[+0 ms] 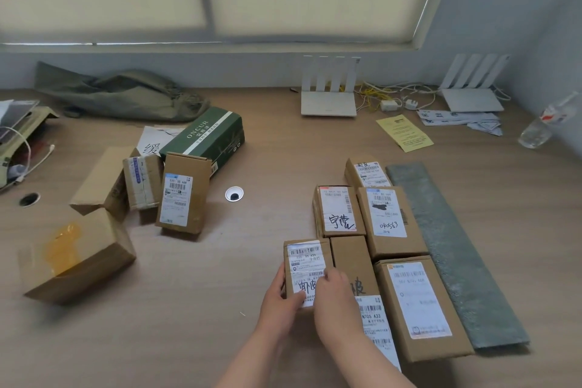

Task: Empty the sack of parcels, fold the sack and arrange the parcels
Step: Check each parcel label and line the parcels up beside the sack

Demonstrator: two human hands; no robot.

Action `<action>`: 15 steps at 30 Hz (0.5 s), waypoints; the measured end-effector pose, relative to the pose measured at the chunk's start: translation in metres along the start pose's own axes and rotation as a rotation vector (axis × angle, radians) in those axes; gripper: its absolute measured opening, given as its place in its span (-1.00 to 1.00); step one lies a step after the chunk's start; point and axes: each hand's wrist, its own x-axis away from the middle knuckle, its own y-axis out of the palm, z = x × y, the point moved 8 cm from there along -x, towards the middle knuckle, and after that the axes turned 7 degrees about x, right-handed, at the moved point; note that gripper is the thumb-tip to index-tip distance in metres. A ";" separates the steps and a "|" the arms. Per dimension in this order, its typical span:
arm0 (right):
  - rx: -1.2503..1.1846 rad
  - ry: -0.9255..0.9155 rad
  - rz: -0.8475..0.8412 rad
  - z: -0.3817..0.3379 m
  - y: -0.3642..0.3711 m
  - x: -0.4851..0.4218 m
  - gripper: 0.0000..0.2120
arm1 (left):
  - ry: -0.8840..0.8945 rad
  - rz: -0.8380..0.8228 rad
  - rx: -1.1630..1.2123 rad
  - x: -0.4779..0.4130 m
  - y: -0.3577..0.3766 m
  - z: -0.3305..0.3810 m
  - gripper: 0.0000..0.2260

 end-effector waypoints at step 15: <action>-0.479 -0.022 0.078 -0.075 0.000 0.002 -0.63 | -0.148 0.044 0.045 0.014 -0.099 0.000 -0.41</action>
